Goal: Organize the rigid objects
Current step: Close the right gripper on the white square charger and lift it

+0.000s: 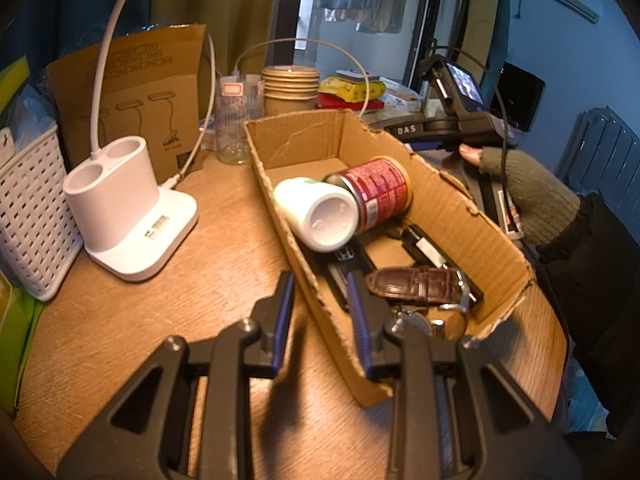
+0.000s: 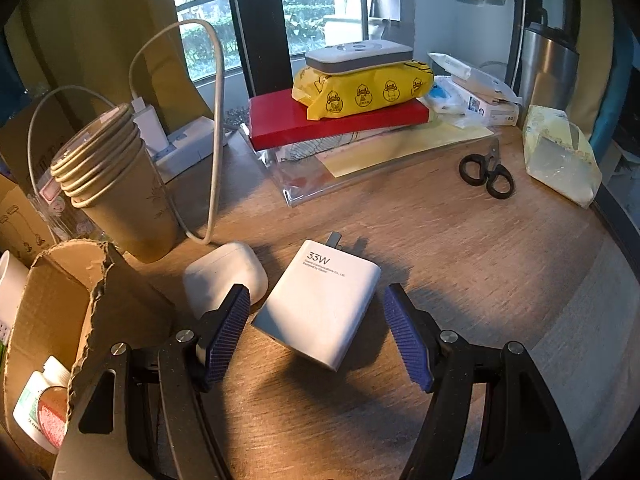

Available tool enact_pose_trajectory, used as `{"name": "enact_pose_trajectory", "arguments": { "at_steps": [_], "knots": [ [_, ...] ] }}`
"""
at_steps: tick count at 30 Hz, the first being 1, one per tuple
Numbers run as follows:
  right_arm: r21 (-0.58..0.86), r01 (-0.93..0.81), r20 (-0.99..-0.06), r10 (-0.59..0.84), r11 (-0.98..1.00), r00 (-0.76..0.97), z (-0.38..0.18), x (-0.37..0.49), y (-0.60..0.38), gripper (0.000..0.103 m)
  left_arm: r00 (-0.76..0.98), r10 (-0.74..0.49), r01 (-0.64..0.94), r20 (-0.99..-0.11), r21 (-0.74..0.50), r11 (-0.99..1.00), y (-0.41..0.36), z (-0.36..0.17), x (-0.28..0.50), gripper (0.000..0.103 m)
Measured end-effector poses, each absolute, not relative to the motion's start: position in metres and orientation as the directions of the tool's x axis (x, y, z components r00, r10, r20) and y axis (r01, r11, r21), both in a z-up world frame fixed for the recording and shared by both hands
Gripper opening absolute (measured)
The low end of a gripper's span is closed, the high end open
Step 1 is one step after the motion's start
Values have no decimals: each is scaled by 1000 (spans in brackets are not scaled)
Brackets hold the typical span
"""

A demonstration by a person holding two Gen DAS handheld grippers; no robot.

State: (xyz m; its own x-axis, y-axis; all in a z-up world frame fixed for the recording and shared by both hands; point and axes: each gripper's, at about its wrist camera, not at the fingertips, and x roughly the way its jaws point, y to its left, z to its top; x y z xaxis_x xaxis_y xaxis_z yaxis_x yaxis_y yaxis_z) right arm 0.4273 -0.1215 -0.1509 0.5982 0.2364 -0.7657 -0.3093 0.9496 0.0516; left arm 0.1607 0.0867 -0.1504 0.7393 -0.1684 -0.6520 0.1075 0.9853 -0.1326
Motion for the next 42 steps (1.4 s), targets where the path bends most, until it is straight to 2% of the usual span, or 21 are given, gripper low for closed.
{"name": "enact_pose_trajectory", "arguments": {
  "at_steps": [6, 9, 20, 35, 38, 42],
  "knots": [
    [30, -307, -771, 218, 951, 598, -154, 429, -119, 72, 739, -169, 108, -652, -133, 985, 87, -150, 161, 29],
    [45, -305, -775, 226, 951, 590, -156, 430, -121, 67, 739, -169, 108, -652, -133, 985, 87, -150, 161, 29],
    [55, -324, -773, 245, 944, 585, -156, 425, -123, 61, 739, -168, 107, -652, -132, 985, 88, -151, 162, 29],
    [225, -331, -744, 382, 916, 549, -146, 408, -144, 57, 740, -166, 107, -652, -130, 986, 87, -151, 162, 29],
    [303, -320, -726, 435, 898, 532, -144, 406, -153, 56, 740, -166, 106, -652, -130, 986, 87, -151, 162, 29],
    [301, -315, -716, 432, 900, 549, -137, 401, -158, 55, 740, -165, 106, -652, -129, 986, 87, -151, 162, 29]
  ]
}}
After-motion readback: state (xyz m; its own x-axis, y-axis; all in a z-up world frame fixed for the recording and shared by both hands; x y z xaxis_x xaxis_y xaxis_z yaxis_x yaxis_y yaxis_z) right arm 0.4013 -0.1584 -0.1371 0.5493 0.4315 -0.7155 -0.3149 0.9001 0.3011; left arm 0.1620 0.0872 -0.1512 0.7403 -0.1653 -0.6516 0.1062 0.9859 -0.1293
